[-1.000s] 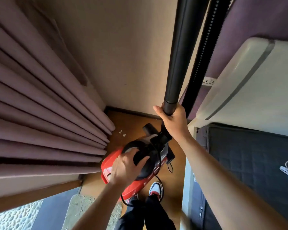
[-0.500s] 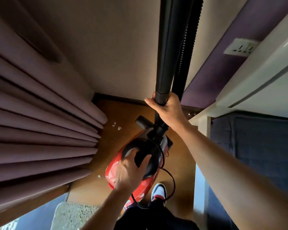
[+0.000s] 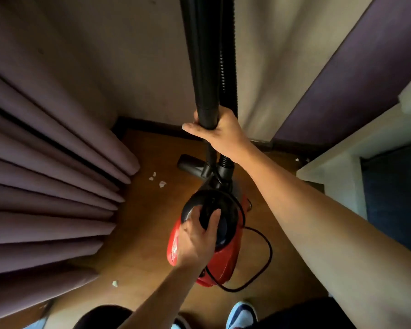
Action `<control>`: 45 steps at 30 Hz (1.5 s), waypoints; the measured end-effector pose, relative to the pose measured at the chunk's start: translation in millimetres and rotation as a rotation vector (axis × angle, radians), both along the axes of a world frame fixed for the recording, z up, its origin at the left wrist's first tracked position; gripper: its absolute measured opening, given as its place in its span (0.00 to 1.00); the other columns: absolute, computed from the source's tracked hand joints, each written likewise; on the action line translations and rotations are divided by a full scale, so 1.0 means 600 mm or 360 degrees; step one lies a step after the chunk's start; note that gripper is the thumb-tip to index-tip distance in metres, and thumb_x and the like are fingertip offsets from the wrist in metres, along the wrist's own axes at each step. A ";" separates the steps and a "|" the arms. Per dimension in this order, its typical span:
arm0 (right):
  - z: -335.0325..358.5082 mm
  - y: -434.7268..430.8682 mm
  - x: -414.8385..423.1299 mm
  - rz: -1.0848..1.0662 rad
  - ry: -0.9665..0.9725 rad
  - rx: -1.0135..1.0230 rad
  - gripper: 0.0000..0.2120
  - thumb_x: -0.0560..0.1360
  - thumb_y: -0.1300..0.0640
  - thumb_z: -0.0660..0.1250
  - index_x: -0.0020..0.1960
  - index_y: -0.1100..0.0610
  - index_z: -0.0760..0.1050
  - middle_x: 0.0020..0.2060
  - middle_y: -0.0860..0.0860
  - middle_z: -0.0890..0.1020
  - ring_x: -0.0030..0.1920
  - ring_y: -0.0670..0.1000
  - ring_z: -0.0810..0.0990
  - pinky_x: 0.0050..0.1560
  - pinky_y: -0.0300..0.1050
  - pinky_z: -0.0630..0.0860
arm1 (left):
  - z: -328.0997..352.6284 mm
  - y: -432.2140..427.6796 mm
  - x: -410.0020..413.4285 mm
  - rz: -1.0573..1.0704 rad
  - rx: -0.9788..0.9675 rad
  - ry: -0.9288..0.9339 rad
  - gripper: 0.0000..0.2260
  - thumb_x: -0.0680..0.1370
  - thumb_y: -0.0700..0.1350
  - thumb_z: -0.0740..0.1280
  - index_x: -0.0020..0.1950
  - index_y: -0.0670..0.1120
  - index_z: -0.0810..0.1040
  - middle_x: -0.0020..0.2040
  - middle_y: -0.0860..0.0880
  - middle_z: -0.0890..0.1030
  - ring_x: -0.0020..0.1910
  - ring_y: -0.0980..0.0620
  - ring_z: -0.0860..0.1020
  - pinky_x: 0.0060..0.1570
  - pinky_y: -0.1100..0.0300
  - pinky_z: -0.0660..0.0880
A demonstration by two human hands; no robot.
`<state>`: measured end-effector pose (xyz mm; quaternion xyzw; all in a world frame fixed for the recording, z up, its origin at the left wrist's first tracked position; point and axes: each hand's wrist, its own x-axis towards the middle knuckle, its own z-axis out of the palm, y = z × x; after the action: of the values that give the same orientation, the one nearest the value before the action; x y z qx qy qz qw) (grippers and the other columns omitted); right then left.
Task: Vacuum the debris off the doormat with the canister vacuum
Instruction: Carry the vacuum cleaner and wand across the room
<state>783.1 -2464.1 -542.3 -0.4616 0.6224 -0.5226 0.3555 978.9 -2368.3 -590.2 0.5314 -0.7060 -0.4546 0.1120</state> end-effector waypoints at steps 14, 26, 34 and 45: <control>-0.143 -0.085 -0.028 0.0036 -0.0002 -0.0160 0.09 0.76 0.59 0.74 0.40 0.56 0.75 0.32 0.49 0.78 0.36 0.48 0.79 0.47 0.44 0.77 | -0.161 -0.034 -0.056 0.0023 0.0087 0.0005 0.27 0.82 0.60 0.59 0.73 0.43 0.70 0.67 0.43 0.78 0.66 0.44 0.76 0.62 0.48 0.76; -0.181 -0.109 -0.028 -0.0262 0.0135 -0.0079 0.10 0.76 0.55 0.75 0.45 0.59 0.75 0.41 0.62 0.82 0.44 0.58 0.83 0.52 0.55 0.79 | -0.174 -0.051 -0.081 0.0079 0.0226 0.0033 0.24 0.81 0.56 0.64 0.70 0.42 0.72 0.63 0.43 0.79 0.62 0.43 0.78 0.60 0.47 0.77; -0.181 -0.126 -0.020 -0.0269 0.0205 -0.0035 0.15 0.76 0.49 0.74 0.47 0.60 0.76 0.44 0.66 0.83 0.45 0.59 0.83 0.48 0.52 0.80 | -0.176 -0.039 -0.101 0.0033 0.0127 0.0006 0.19 0.82 0.56 0.62 0.65 0.43 0.74 0.57 0.45 0.81 0.57 0.46 0.80 0.55 0.53 0.78; -0.192 -0.118 -0.018 -0.0251 0.0211 -0.0001 0.16 0.74 0.48 0.76 0.46 0.55 0.71 0.38 0.59 0.73 0.42 0.62 0.79 0.42 0.46 0.75 | -0.183 -0.058 -0.108 0.0008 0.0423 0.0051 0.13 0.77 0.52 0.67 0.58 0.47 0.75 0.48 0.46 0.82 0.46 0.43 0.82 0.46 0.48 0.81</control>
<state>772.2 -2535.0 -657.4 -0.4449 0.6786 -0.5176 0.2713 914.2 -2403.1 -700.2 0.5360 -0.6363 -0.5522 0.0532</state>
